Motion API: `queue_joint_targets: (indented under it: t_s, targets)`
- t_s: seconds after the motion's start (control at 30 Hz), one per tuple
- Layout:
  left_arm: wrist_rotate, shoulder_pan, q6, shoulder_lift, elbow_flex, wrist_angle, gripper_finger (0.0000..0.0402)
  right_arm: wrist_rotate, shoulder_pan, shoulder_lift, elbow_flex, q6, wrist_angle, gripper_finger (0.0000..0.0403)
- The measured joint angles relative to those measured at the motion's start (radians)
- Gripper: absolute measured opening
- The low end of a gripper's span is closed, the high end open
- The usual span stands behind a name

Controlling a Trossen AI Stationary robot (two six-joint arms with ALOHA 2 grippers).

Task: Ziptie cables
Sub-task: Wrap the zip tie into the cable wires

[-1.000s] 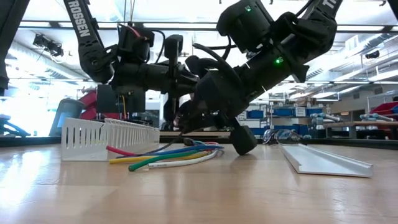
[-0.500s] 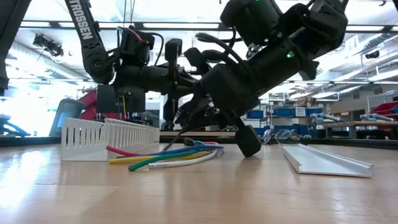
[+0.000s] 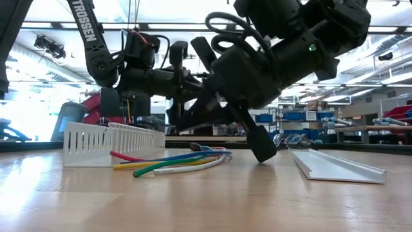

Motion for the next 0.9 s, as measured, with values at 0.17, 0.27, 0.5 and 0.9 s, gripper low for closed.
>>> queue_joint_targets:
  t_s: [0.17, 0.27, 0.5, 0.9]
  targets:
    - [-0.038, -0.001, -0.003, 0.000, 0.000, 0.001, 0.0001, -0.036, -0.001, 0.000, 0.000, 0.037, 0.008, 0.0005]
    - [-0.046, -0.001, -0.003, 0.000, 0.000, 0.001, 0.0001, -0.042, 0.000, 0.000, 0.000, 0.045, 0.016, 0.0004]
    - [-0.094, -0.001, -0.025, 0.000, 0.000, 0.001, 0.0001, -0.046, 0.001, 0.000, 0.000, 0.067, 0.049, 0.0004]
    - [-0.138, -0.001, 0.019, 0.000, 0.000, 0.001, 0.0001, -0.059, 0.001, 0.000, 0.000, 0.230, 0.048, 0.0001]
